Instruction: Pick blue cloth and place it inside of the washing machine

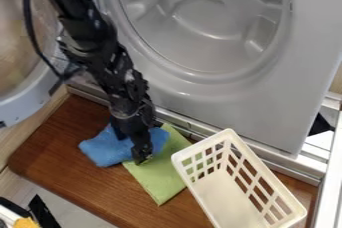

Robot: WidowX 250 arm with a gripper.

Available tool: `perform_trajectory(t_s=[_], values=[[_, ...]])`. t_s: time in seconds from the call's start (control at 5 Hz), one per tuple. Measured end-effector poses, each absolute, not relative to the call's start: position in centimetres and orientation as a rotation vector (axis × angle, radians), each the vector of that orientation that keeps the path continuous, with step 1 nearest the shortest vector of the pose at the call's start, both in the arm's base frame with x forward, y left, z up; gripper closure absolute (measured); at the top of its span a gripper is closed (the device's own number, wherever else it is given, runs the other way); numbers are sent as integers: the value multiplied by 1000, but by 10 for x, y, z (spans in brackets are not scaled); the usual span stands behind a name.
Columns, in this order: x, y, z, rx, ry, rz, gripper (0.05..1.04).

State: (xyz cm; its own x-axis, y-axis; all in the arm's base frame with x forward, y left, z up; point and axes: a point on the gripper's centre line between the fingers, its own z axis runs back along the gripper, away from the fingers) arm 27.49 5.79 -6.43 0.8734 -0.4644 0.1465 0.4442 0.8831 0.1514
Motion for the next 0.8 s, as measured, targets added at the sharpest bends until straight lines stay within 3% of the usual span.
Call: perform_trajectory(t_s=[0.4, 0.6, 0.8], values=[[271, 60, -66, 113, -161, -453, 722], [269, 59, -59, 107, -161, -455, 912], [270, 60, -39, 115, -188, -449, 985]])
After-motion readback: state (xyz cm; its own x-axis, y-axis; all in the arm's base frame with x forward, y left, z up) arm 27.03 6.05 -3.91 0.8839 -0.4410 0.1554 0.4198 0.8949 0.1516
